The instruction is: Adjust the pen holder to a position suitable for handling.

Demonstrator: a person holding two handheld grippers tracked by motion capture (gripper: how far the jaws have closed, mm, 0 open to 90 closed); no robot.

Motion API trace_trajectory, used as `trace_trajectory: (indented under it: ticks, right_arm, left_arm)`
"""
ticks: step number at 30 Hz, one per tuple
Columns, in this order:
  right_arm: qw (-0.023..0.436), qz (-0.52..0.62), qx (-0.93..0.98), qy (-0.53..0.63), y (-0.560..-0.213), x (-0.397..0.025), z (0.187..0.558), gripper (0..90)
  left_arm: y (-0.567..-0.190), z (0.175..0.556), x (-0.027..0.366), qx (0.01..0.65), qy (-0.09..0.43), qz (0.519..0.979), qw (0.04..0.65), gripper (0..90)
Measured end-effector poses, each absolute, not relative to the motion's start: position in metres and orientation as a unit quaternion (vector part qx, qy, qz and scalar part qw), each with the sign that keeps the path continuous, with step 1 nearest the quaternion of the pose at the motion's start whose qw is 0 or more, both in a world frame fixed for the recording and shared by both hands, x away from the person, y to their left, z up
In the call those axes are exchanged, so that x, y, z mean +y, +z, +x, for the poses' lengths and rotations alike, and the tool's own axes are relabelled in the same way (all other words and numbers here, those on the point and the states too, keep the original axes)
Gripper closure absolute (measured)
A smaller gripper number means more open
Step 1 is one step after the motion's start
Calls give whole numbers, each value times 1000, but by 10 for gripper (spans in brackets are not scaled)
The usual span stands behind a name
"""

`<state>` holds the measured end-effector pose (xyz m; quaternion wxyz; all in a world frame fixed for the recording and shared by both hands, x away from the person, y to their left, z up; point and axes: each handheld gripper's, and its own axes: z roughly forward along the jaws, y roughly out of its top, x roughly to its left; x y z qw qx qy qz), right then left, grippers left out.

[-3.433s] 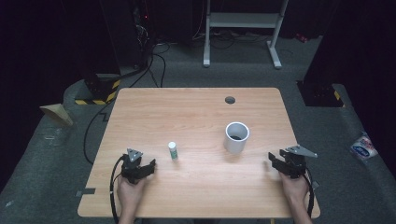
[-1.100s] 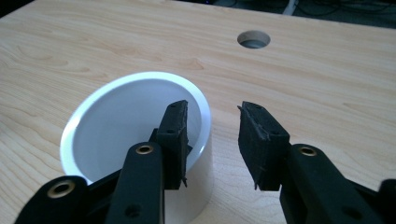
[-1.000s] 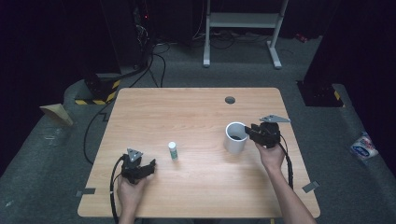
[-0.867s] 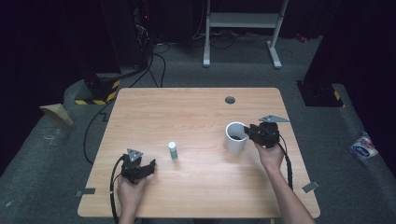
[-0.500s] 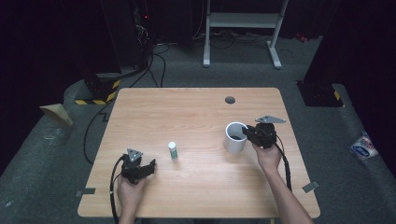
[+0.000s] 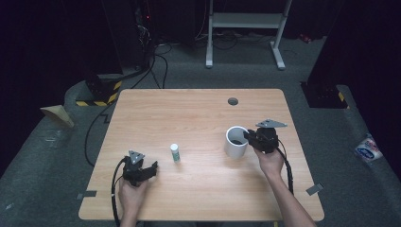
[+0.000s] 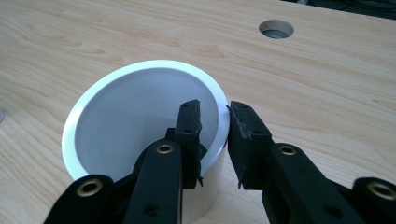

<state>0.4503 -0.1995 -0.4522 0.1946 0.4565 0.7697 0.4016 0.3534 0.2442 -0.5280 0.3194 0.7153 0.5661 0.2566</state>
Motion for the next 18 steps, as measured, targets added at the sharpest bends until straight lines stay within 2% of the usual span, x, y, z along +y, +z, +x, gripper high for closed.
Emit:
trace_trajectory:
  ticks: [4, 18]
  right_arm:
    - [203, 441, 779, 397, -452, -194, 444, 738]
    - [185, 411, 793, 410, -453, -178, 420, 738]
  left_arm:
    - [-528, 353, 244, 566, 256, 715, 320, 295]
    - [-528, 353, 244, 566, 256, 715, 320, 295]
